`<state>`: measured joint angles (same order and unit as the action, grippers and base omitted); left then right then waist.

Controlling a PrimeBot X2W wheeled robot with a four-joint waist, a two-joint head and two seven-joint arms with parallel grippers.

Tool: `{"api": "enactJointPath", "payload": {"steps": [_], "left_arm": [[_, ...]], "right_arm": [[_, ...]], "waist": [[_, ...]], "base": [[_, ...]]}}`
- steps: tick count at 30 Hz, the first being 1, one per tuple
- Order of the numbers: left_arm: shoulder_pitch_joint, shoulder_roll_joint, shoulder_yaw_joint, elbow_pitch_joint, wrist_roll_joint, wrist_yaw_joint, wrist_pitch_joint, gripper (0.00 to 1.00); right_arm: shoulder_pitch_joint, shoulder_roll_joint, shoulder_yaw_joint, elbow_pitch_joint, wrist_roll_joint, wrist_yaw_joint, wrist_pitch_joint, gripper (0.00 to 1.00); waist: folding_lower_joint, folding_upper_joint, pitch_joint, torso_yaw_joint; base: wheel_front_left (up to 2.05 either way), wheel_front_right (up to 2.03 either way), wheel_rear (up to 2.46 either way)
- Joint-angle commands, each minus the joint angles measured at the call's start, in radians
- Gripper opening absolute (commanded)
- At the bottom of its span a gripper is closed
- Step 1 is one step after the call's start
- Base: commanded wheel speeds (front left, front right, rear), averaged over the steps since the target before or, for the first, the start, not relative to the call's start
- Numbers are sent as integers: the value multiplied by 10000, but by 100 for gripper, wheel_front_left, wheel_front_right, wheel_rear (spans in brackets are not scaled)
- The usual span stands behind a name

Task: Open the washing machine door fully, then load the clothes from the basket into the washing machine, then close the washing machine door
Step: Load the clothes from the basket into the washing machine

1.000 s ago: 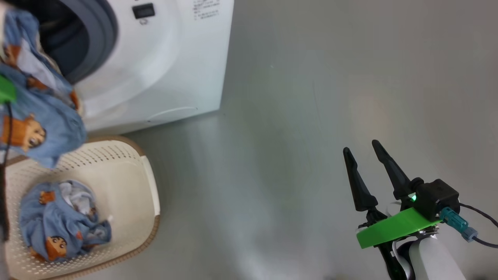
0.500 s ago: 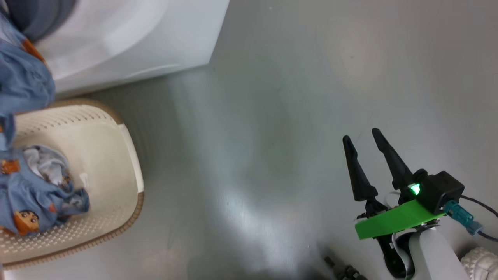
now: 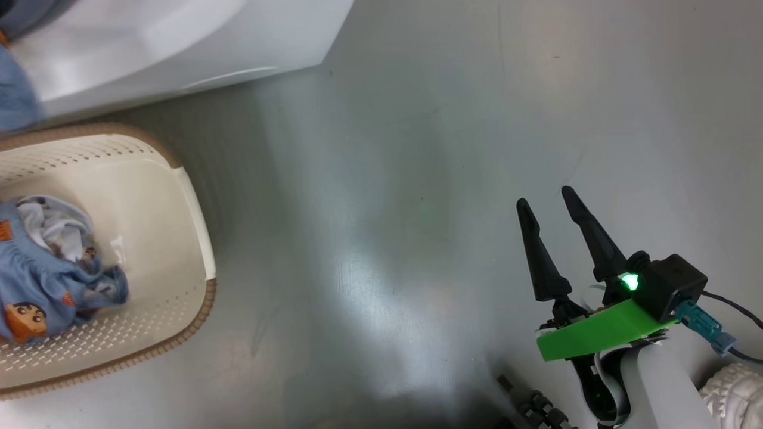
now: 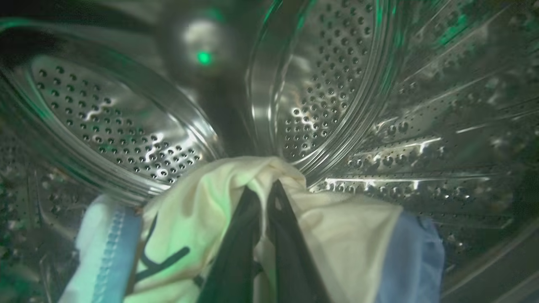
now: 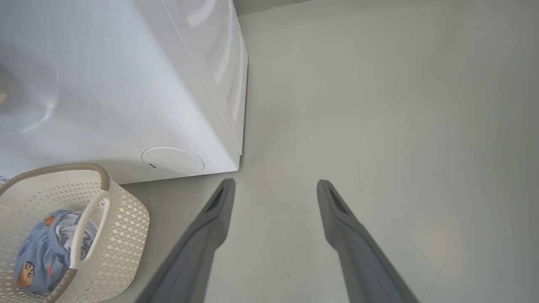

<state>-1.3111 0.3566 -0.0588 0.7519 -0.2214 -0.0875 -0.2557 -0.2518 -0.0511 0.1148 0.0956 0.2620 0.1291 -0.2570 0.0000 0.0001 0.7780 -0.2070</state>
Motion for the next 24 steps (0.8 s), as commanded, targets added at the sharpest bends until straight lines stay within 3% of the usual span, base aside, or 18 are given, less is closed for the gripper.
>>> {"api": "enactJointPath", "payload": {"steps": [1,16,20,22,23,24], "left_arm": [[-52,564,136,-909,321,98,-56,0],[897,415,916,-4435,1446,81,-60,0],[1069,313,1055,-4314,1411,4,-60,0],[1224,180,1171,-3577,1249,-36,-60,0],[1216,151,1207,-3294,1206,-60,-60,9],[1228,101,1260,-2957,1123,-84,-60,49]], "right_arm": [[140,8,257,-200,146,16,-48,100],[-80,8,468,-112,369,16,-48,100],[-100,8,517,-63,371,16,-48,100],[-107,8,533,-19,378,16,-48,100],[-107,8,545,5,381,16,-48,100],[-110,8,556,30,381,16,-48,100]], "waist": [[0,-1,73,-48],[0,-1,297,-241],[0,-1,281,-214],[0,-1,229,-189],[0,-1,206,-180],[0,-1,175,-168]], "base": [[0,0,0],[0,0,0],[0,0,0],[0,0,0],[0,0,0],[0,0,0]]}}
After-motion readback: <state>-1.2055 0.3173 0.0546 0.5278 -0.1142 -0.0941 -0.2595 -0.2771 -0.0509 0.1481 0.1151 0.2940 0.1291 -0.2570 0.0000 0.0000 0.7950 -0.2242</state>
